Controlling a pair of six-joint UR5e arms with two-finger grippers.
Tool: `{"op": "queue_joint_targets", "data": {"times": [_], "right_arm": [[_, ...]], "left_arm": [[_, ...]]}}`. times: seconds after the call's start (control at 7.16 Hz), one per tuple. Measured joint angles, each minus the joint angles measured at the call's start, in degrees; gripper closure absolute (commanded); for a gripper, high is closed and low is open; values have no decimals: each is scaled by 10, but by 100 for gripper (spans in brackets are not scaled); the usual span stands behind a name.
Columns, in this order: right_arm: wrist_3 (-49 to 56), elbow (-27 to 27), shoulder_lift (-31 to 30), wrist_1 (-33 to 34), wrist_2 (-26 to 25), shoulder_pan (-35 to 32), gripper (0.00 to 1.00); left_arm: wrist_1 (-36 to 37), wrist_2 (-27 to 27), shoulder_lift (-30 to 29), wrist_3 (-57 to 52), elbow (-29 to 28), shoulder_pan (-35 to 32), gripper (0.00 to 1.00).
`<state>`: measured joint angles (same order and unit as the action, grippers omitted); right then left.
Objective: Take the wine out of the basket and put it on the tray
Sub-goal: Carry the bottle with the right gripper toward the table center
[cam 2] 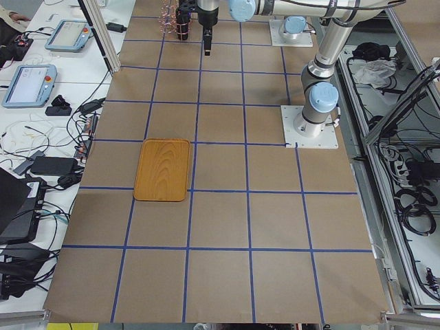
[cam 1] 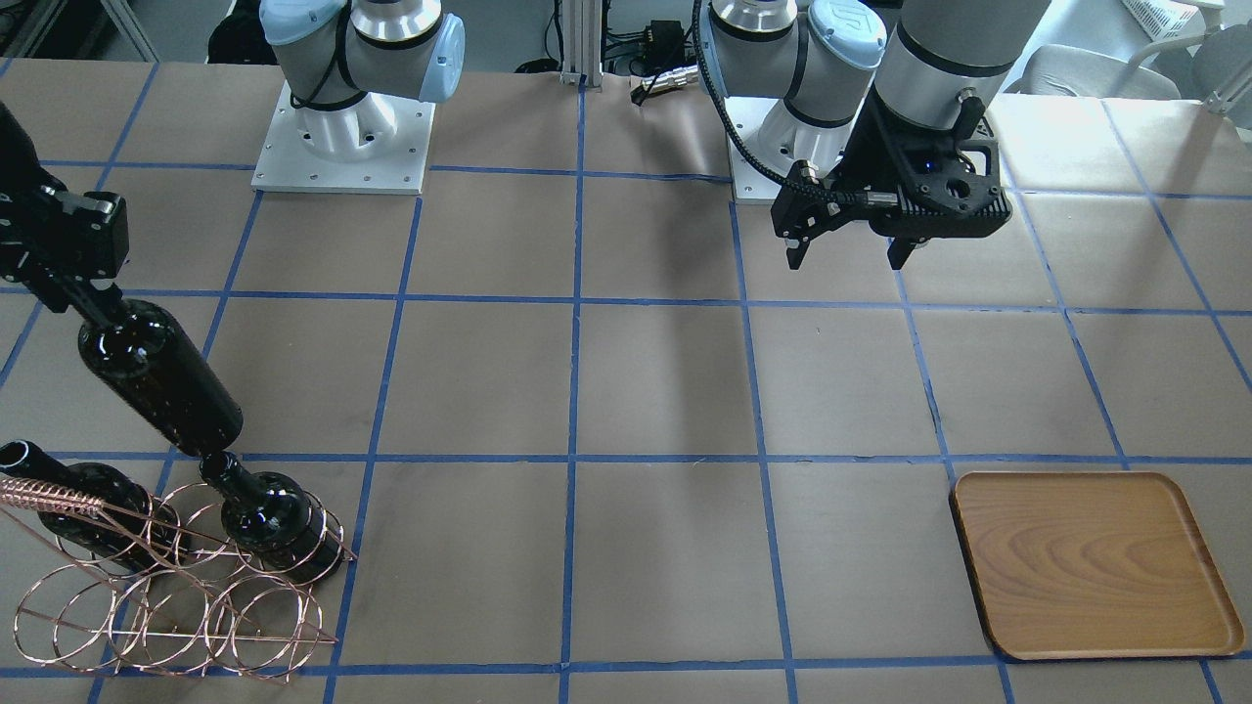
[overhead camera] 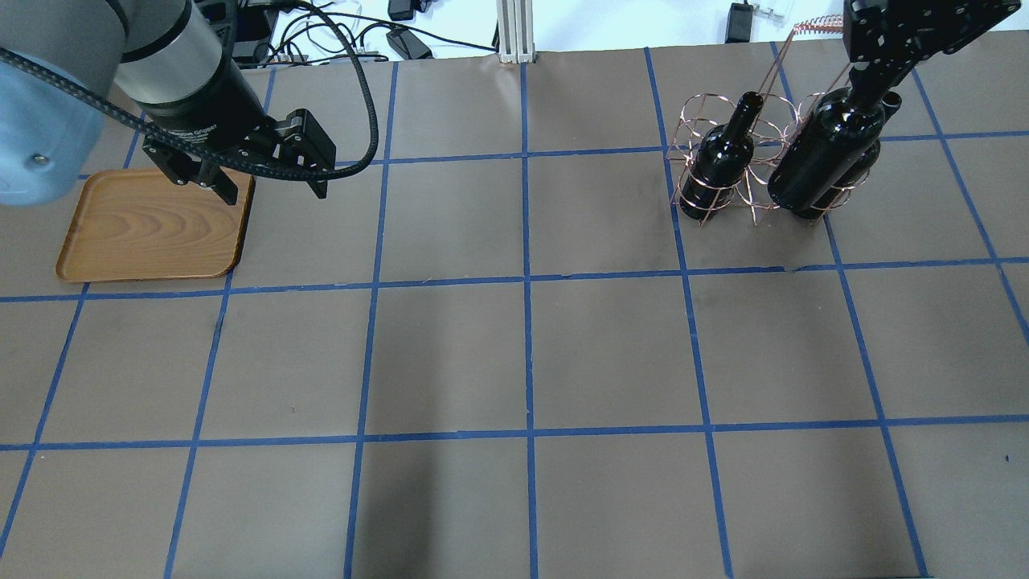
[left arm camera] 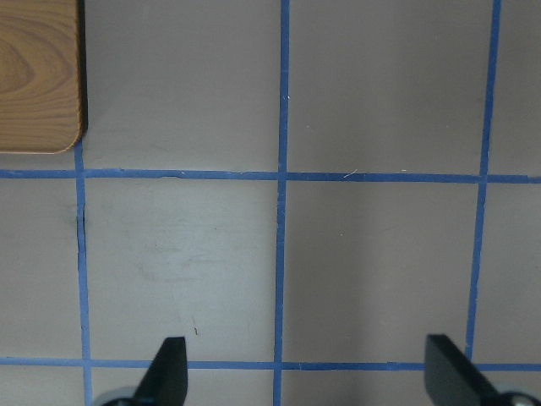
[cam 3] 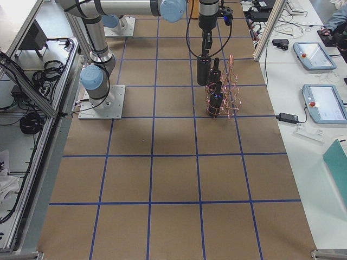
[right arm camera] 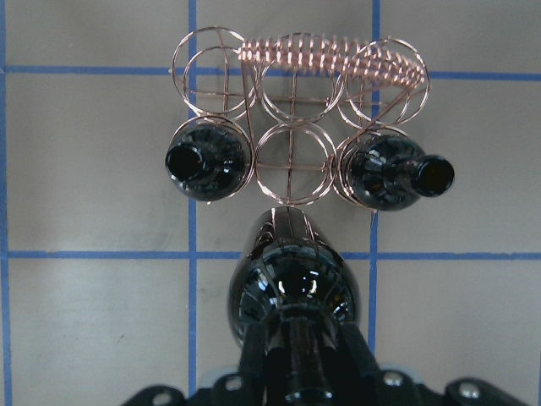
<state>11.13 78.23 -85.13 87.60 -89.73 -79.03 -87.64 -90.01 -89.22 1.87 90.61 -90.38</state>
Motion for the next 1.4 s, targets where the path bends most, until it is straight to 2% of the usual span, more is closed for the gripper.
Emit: {"op": "queue_joint_targets", "data": {"times": [0.28, 0.98, 1.4], "right_arm": [[-88, 34, -12, -16, -1, -60, 78], [-349, 58, 53, 76, -6, -284, 78], [-463, 59, 87, 118, -5, -376, 78]], "left_arm": [[-3, -1, 0, -15, -5, 22, 0], [-4, 0, 2, -82, -13, 86, 0], [-6, 1, 3, -122, -26, 136, 0]]}}
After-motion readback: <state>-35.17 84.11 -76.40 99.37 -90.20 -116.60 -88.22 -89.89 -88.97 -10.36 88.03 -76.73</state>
